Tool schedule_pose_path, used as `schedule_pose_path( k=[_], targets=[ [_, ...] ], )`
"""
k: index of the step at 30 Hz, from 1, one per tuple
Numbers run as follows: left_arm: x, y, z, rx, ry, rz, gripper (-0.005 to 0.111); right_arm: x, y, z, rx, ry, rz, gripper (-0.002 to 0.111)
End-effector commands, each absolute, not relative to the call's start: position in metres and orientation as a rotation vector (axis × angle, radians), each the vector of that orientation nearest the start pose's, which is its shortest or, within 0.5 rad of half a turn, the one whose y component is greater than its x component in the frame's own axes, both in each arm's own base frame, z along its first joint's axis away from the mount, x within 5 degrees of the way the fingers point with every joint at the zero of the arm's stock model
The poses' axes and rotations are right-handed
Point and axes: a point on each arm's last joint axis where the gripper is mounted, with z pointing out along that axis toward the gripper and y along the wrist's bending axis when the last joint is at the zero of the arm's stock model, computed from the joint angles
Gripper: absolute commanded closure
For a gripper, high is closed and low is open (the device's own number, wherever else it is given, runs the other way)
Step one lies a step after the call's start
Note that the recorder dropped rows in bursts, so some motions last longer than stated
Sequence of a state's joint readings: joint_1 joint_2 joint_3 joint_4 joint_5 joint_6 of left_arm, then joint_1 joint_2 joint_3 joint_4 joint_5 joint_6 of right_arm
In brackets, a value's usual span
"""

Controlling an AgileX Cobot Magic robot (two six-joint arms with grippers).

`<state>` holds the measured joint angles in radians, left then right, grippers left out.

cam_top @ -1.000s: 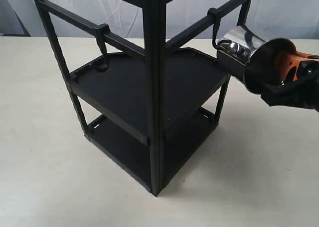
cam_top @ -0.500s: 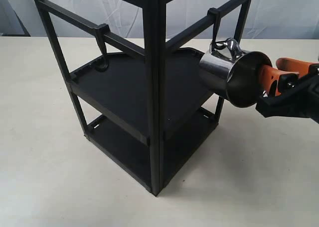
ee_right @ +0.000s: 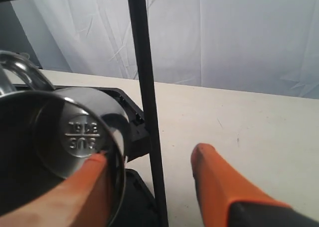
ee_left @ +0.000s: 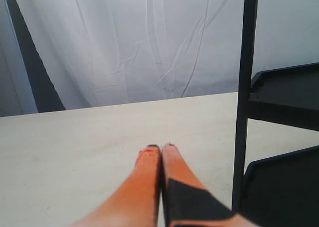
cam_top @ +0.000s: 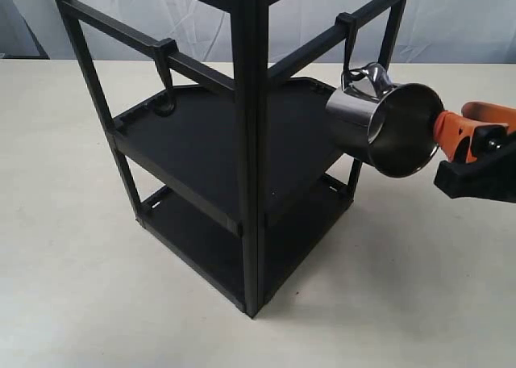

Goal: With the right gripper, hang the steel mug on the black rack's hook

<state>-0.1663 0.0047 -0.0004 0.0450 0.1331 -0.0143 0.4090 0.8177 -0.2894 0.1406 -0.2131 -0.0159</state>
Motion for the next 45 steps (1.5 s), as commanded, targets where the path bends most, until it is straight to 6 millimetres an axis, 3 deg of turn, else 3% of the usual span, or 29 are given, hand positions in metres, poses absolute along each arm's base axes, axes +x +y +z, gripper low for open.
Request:
schedule_pose_path(
  k=[1, 27, 30, 35, 45],
  targets=[
    [0.056, -0.009, 0.202, 0.156, 1.605, -0.106, 0.105, 0.147, 0.061, 0.248, -0.189, 1.8, 0.391, 0.06],
    [0.056, -0.009, 0.202, 0.156, 1.605, -0.106, 0.105, 0.119, 0.05, 0.268, -0.116, 1.716, 0.483, 0.061],
    [0.056, -0.009, 0.202, 0.156, 1.605, -0.106, 0.105, 0.113, 0.047, 0.273, -0.074, 1.681, 0.52, 0.069],
    [0.056, -0.009, 0.202, 0.156, 1.605, -0.106, 0.105, 0.099, 0.04, 0.286, -0.036, 1.566, 0.566, 0.108],
    [0.056, -0.009, 0.202, 0.156, 1.605, -0.106, 0.105, 0.078, 0.03, 0.303, -0.008, 1.388, 0.604, 0.108]
  ],
)
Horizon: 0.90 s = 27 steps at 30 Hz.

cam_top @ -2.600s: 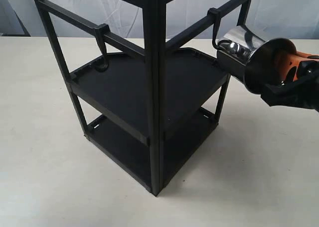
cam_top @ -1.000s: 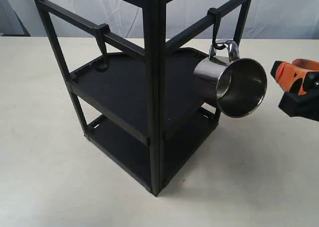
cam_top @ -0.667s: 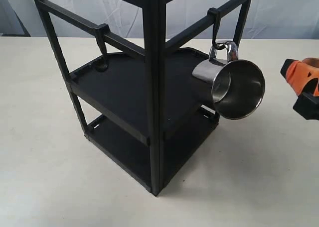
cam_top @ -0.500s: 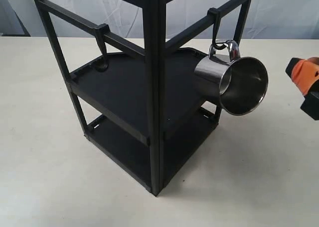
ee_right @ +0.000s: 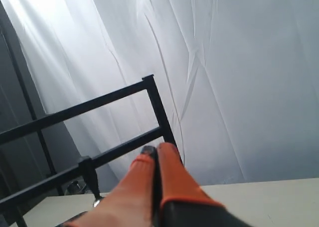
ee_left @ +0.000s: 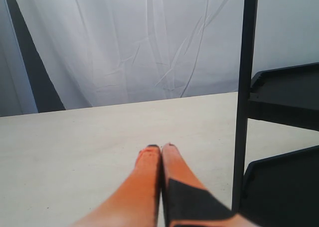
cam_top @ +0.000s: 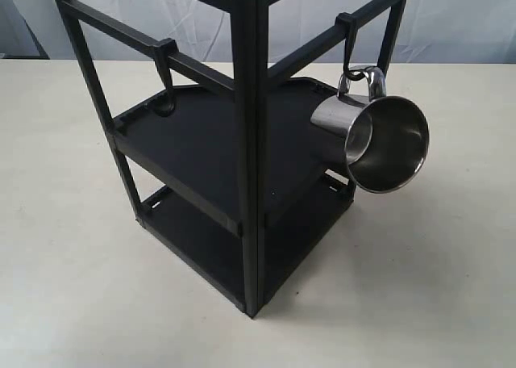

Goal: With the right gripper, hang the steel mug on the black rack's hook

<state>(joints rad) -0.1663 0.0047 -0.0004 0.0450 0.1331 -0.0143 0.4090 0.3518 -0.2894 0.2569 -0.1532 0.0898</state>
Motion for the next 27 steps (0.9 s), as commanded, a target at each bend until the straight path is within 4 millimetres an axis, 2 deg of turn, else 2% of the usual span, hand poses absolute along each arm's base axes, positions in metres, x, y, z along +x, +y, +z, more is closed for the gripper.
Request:
schedule_pose_path(
  k=[1, 7, 9, 11, 12, 14, 17, 20, 22, 27],
  targets=[
    [0.056, -0.009, 0.202, 0.156, 1.605, -0.106, 0.105, 0.078, 0.03, 0.303, -0.008, 1.388, 0.604, 0.108],
    [0.056, -0.009, 0.202, 0.156, 1.605, -0.106, 0.105, 0.079, 0.03, 0.302, -0.012, 1.403, 0.604, 0.108],
    [0.056, -0.009, 0.202, 0.156, 1.605, -0.106, 0.105, 0.079, 0.031, 0.296, -0.033, 1.461, 0.584, 0.108],
    [0.056, -0.009, 0.202, 0.156, 1.605, -0.106, 0.105, 0.081, 0.028, 0.283, -0.006, 1.597, 0.512, 0.108],
    [0.056, -0.009, 0.202, 0.156, 1.605, -0.106, 0.105, 0.081, 0.022, 0.272, 0.079, 1.714, 0.463, 0.108],
    [0.056, -0.009, 0.202, 0.156, 1.605, -0.106, 0.105, 0.078, 0.015, 0.262, 0.175, 1.807, 0.4, 0.108],
    [0.056, -0.009, 0.202, 0.156, 1.605, -0.106, 0.105, 0.068, 0.009, 0.261, 0.241, 1.785, 0.331, 0.108],
    [0.056, -0.009, 0.202, 0.156, 1.605, -0.106, 0.105, 0.05, 0.005, 0.257, 0.234, 1.656, 0.229, 0.108],
    [0.056, -0.009, 0.202, 0.156, 1.605, -0.106, 0.105, 0.044, 0.003, 0.244, 0.259, 1.625, 0.199, 0.108],
    [0.056, -0.009, 0.202, 0.156, 1.605, -0.106, 0.105, 0.052, 0.002, 0.207, 0.318, 1.722, 0.202, 0.108]
  ],
)
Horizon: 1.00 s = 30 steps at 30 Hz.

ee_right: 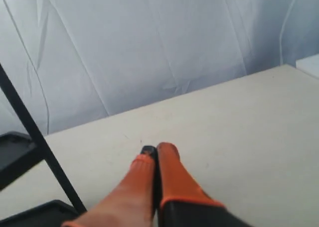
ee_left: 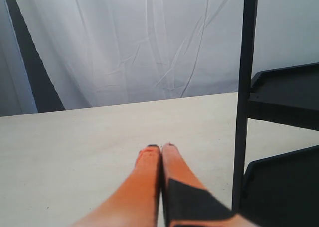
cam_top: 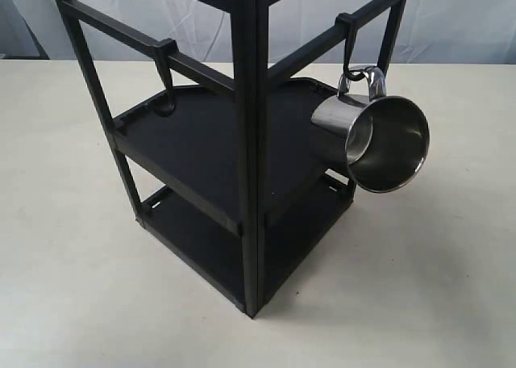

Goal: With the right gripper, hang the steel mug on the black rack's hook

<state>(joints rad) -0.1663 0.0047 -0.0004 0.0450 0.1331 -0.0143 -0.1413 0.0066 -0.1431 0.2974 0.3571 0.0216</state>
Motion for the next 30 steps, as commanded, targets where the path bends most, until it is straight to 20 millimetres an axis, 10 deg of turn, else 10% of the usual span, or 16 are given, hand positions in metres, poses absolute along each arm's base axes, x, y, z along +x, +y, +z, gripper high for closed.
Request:
schedule_pose_path(
  k=[1, 30],
  targets=[
    [0.056, -0.009, 0.202, 0.156, 1.605, -0.106, 0.105, 0.052, 0.002, 0.202, 0.327, 1.737, 0.21, 0.108],
    [0.056, -0.009, 0.202, 0.156, 1.605, -0.106, 0.105, 0.053, 0.002, 0.189, 0.343, 1.786, 0.223, 0.108]
  ],
)
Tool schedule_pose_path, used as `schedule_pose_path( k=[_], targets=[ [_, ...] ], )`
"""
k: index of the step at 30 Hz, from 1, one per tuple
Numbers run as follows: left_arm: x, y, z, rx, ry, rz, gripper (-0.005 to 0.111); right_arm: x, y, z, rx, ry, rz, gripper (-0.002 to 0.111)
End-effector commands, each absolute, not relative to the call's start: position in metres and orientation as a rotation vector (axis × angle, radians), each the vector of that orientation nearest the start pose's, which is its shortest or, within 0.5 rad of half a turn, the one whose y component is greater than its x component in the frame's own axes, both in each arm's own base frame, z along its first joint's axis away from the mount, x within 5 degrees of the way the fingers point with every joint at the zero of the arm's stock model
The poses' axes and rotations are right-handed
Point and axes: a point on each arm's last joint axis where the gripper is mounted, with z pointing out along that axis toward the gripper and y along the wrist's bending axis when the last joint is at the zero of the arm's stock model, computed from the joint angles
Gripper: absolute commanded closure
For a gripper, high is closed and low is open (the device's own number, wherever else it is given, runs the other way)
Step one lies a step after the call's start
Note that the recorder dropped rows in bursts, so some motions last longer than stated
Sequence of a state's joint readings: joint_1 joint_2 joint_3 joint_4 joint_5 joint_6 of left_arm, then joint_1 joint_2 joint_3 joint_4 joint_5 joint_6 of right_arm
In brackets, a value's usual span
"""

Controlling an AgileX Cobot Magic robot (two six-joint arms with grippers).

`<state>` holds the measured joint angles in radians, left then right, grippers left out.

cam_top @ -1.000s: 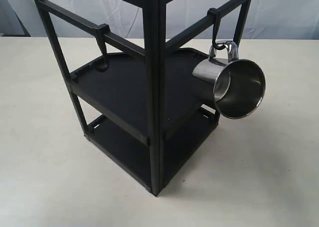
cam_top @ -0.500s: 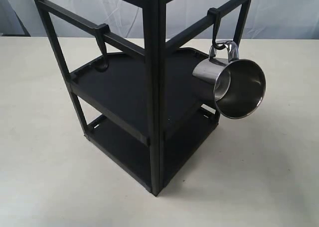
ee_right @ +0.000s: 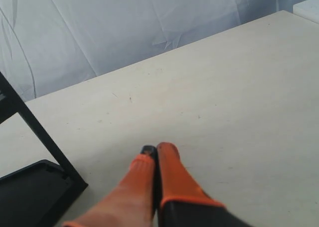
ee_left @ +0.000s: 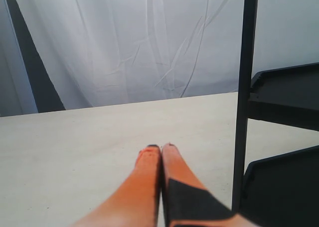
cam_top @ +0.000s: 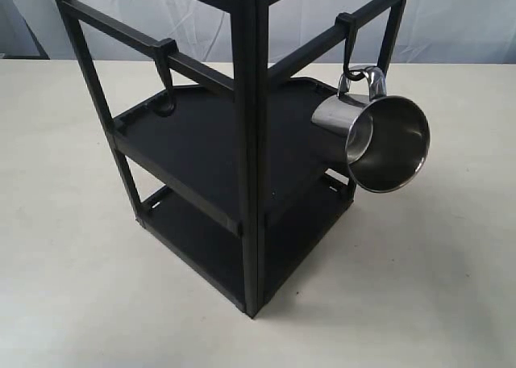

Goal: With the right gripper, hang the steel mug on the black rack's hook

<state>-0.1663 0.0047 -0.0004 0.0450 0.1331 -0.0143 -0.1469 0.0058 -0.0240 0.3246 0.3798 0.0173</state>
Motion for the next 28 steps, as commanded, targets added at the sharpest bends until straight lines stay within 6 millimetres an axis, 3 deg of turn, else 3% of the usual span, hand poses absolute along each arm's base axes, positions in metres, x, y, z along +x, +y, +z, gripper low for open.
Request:
schedule_pose_path(
  k=[1, 23, 28],
  targets=[
    [0.0557, -0.0091, 0.2016, 0.156, 1.605, -0.106, 0.105, 0.0532, 0.0025, 0.1885, 0.343, 1.786, 0.223, 0.108],
    [0.0557, -0.0091, 0.2016, 0.156, 1.605, -0.106, 0.105, 0.0531, 0.0024, 0.1883, 0.342, 1.789, 0.22, 0.108],
    [0.0557, -0.0091, 0.2016, 0.156, 1.605, -0.106, 0.105, 0.0501, 0.0043, 0.1786, 0.317, 1.907, 0.204, 0.108]
  ],
)
